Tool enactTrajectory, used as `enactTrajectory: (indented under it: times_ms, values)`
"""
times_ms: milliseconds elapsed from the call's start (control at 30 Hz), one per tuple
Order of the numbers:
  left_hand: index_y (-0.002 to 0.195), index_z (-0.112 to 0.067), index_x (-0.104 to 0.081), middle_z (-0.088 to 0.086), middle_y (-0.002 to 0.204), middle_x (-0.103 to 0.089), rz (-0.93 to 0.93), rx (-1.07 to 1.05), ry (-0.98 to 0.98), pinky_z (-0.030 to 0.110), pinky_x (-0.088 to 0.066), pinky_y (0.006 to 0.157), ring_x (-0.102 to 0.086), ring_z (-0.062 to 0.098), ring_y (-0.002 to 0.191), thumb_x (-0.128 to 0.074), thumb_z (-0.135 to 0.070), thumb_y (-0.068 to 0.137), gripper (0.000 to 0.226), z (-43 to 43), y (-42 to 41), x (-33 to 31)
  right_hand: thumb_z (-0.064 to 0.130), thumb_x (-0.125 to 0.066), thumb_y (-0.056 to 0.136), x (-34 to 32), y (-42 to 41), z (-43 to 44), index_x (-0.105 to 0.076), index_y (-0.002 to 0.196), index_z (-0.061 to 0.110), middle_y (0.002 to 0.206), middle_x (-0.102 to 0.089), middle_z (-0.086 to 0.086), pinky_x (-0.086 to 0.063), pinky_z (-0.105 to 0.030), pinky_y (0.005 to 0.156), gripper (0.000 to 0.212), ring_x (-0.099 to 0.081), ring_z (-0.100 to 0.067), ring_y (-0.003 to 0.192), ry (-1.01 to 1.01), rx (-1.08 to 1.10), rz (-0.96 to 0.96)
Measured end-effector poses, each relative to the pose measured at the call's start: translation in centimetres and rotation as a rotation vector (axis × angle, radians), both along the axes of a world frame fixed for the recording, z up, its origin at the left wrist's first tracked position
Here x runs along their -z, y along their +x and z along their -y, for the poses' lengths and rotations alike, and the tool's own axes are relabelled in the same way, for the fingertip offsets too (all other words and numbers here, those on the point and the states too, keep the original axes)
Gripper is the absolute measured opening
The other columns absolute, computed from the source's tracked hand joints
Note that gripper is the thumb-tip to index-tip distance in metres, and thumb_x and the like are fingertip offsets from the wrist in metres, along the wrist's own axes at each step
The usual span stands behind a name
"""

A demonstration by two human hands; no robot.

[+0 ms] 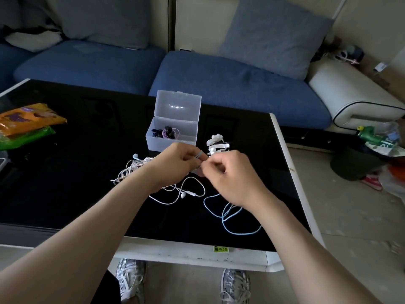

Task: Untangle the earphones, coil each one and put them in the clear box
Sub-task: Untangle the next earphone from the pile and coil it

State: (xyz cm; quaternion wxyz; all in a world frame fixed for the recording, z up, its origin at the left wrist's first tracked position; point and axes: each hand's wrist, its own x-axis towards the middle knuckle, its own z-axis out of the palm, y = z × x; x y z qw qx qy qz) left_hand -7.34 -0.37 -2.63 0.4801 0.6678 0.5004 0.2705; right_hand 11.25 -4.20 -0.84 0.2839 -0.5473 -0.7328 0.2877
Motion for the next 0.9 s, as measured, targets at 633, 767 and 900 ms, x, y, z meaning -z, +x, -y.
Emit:
enactTrajectory:
  times_ms: [633, 767, 900]
  values:
    - [0.103, -0.006, -0.077, 0.014, 0.094, -0.079, 0.364, 0.038, -0.314, 0.034, -0.047, 0.078, -0.077, 0.021, 0.085, -0.054, 0.010, 0.093, 0.029, 0.9, 0.8, -1.6, 0.020, -0.060, 0.105, 1.1, 1.0, -0.7, -0.080, 0.096, 0.026, 0.066, -0.064, 0.006, -0.036, -0.013, 0.050, 0.023, -0.051, 0.000, 0.051, -0.040, 0.228, -0.079]
    - [0.099, -0.004, -0.076, 0.011, 0.083, -0.073, 0.280, 0.046, -0.356, 0.031, -0.045, 0.070, -0.069, 0.019, 0.072, -0.043, 0.008, 0.092, 0.036, 1.0, 0.9, -2.1, 0.030, -0.065, 0.104, 1.4, 0.9, -0.8, -0.080, 0.090, 0.025, 0.064, -0.066, 0.005, -0.041, -0.017, 0.051, 0.021, -0.059, -0.005, 0.056, 0.045, 0.275, -0.052]
    - [0.098, -0.005, -0.065, 0.006, 0.072, -0.057, 0.444, 0.058, -0.421, 0.030, -0.034, 0.062, -0.051, 0.018, 0.065, -0.043, -0.013, 0.098, 0.023, 0.8, 1.3, -2.4, 0.036, -0.061, 0.105, 1.5, 1.0, -0.8, -0.076, 0.082, 0.026, 0.063, -0.066, -0.006, -0.038, -0.024, 0.049, 0.029, -0.051, -0.008, 0.047, -0.050, 0.260, -0.033]
